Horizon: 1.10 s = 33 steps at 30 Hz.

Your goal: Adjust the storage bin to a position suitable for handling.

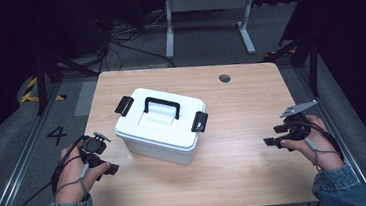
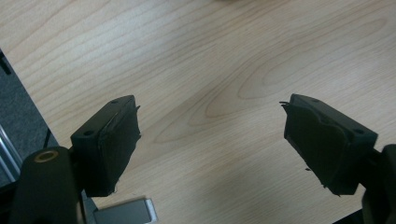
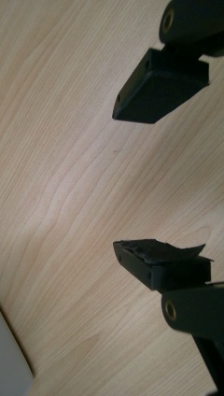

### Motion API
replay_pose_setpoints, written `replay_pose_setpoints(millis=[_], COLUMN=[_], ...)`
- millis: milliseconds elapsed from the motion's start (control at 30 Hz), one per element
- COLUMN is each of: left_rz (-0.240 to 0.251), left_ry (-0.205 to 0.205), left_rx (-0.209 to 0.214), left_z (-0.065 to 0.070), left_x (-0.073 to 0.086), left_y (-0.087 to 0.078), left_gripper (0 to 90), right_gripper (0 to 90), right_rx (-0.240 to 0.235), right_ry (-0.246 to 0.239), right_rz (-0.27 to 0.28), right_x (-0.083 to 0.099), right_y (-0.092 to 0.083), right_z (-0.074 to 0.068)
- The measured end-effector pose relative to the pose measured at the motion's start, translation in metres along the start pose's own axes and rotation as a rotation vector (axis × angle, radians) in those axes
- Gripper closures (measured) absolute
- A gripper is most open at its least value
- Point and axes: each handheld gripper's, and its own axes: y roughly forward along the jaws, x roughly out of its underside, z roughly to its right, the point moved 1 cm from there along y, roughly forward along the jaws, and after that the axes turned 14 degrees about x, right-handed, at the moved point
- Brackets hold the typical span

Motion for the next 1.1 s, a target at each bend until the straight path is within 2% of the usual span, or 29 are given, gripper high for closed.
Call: replay_pose_setpoints(millis=[200,300,467,533,633,700,900,1100], left_rz=[0.016,0.031,0.039,0.037,0.044,0.045,0.060,0.072], left_ry=[-0.008,-0.014,-0.008,-0.001,-0.006,-0.003,-0.002,-0.002], left_rx=[0.001,-0.001,0.015,0.020,0.033,0.030,0.038,0.043], left_z=[-0.001,-0.002,-0.002,-0.001,-0.001,-0.002,-0.002,-0.002], left_x=[0.003,0.003,0.005,0.005,0.005,0.005,0.005,0.006], left_y=[-0.004,-0.006,-0.005,-0.006,-0.006,-0.007,-0.007,-0.007], left_gripper=[23.2,24.7,26.9,27.1,27.7,27.6,27.6,27.5], right_gripper=[44.1,49.1,51.5,51.4,50.4,50.3,50.2,51.6], right_rx=[-0.004,-0.040,-0.061,-0.073,-0.069,-0.072,-0.088,-0.140], right_ry=[-0.050,-0.062,-0.091,-0.084,-0.103,-0.129,-0.154,-0.182], right_rz=[0.019,0.023,0.055,0.047,0.041,0.058,0.070,0.099], right_x=[-0.005,-0.009,-0.023,-0.031,-0.042,-0.050,-0.068,-0.090], right_y=[-0.001,0.001,0.000,-0.004,-0.009,-0.011,-0.017,-0.024], right_z=[-0.006,-0.009,-0.015,-0.018,-0.023,-0.026,-0.036,-0.047])
